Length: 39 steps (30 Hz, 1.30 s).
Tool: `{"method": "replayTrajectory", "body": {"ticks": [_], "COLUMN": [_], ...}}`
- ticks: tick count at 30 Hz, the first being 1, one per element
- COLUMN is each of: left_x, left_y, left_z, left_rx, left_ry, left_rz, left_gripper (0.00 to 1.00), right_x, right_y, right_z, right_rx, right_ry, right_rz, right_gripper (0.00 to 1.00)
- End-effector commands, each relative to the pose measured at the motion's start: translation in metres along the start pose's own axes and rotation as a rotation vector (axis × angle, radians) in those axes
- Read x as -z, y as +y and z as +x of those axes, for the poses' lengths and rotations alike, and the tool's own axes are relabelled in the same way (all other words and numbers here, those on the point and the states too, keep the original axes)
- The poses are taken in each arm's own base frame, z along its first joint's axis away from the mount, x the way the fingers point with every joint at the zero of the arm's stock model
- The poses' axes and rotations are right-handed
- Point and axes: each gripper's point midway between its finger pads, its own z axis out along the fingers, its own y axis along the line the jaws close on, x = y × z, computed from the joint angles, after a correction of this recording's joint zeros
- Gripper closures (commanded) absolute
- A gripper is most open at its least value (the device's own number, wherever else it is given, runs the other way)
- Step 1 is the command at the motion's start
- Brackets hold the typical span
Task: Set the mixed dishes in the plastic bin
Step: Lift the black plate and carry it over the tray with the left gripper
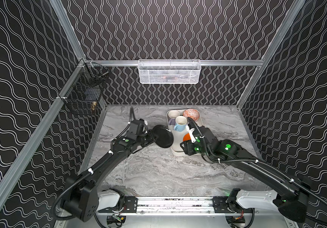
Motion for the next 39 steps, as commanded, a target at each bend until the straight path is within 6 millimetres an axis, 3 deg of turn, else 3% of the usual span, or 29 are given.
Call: {"method": "replayTrajectory", "body": {"ticks": [1, 6, 12, 21, 30, 36, 39], "left_x": [-0.022, -0.07, -0.115, -0.159, -0.183, -0.19, -0.187], "left_y": [-0.032, -0.062, -0.085, -0.084, -0.081, -0.075, -0.071], "left_z": [-0.006, 0.013, 0.032, 0.055, 0.068, 0.077, 0.077], "left_rx": [-0.014, -0.053, -0.096, -0.098, -0.12, -0.147, -0.175], "left_ry": [-0.032, 0.039, 0.106, 0.163, 0.186, 0.205, 0.2], "left_rz": [0.052, 0.078, 0.084, 0.062, 0.031, -0.004, -0.042], "left_gripper": [0.9, 0.9, 0.9, 0.86, 0.85, 0.76, 0.54], "right_x": [0.019, 0.041, 0.048, 0.051, 0.053, 0.05, 0.051], "right_y": [-0.029, -0.05, -0.068, -0.088, -0.099, -0.103, -0.103], "right_z": [0.002, 0.004, 0.006, 0.002, 0.004, 0.005, 0.005], "right_rx": [-0.041, -0.077, -0.084, -0.105, -0.103, -0.107, -0.103], "right_ry": [-0.04, -0.083, -0.081, -0.089, -0.081, -0.076, -0.078], "right_rz": [0.11, 0.153, 0.194, 0.196, 0.221, 0.224, 0.224], "right_gripper": [0.41, 0.4, 0.4, 0.39, 0.39, 0.3, 0.23]}}
